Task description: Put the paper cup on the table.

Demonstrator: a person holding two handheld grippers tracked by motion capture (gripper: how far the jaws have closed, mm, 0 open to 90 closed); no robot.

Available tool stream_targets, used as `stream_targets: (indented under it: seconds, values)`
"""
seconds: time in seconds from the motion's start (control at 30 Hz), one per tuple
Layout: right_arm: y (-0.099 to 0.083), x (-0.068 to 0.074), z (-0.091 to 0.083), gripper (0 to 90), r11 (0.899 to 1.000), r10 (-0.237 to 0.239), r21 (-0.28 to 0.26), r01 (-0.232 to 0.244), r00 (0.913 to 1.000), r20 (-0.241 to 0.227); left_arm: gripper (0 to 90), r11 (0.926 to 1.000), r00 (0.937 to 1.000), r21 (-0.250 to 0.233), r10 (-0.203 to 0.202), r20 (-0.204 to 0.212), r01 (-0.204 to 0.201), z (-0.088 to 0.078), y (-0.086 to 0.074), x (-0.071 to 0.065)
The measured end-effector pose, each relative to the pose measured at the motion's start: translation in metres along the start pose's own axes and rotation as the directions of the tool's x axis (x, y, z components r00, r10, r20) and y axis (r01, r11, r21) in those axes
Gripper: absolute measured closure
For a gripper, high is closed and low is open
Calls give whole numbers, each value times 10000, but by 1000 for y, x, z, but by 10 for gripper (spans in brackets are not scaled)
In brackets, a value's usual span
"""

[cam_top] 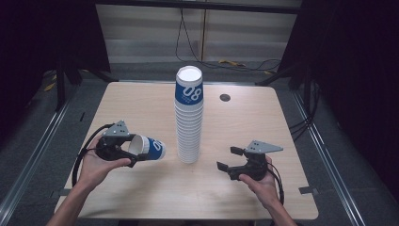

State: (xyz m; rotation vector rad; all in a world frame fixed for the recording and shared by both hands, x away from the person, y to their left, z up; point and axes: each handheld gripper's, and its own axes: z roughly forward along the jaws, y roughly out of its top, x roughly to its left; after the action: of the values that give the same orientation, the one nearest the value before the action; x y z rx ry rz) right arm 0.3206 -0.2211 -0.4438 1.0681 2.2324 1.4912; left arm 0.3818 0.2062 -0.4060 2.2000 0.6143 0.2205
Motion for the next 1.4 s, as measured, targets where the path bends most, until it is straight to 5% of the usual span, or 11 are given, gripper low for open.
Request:
stream_targets:
  seconds: [0.17,0.27,0.37,0.5,0.63,0.8,0.93,1.03,1.23,1.3,1.4]
  values:
    - [0,1,0,145,10000,-2,12,2,10000,27,190,9972,9996,704,-250,-152,260,3,1,10]
    - [-1,1,2,154,9999,-2,171,5,9999,-162,190,9871,9991,1573,-238,-346,289,7,8,19]
    - [-1,1,3,154,9998,-93,163,96,9998,-190,190,9863,9989,1629,-204,-420,270,8,11,21]
    - [-1,1,4,148,9998,-47,200,50,9998,-185,190,9729,9985,2299,-140,-525,257,12,11,27]
    - [0,1,3,150,9998,-57,186,61,9998,-214,190,9677,9969,2480,-282,-736,457,14,9,31]
    - [0,0,3,152,9998,-12,213,18,9996,-277,189,9496,9961,3109,-129,-874,395,22,15,31]
    - [0,0,3,153,9997,8,248,1,9994,-348,189,9431,9957,3312,6,-923,302,24,18,33]
    - [0,-1,3,154,9997,32,252,-22,9993,-377,187,9260,9959,3765,72,-904,274,28,18,36]
    - [1,-2,3,154,9999,-18,141,23,9995,-309,187,9122,9959,4087,93,-898,283,32,20,39]
    - [0,-2,3,154,9999,4,167,2,9995,-310,187,8996,9962,4360,137,-864,254,34,21,44]
    - [0,-2,3,154,9998,14,176,-8,9995,-325,185,8954,9956,4439,80,-932,344,37,23,46]
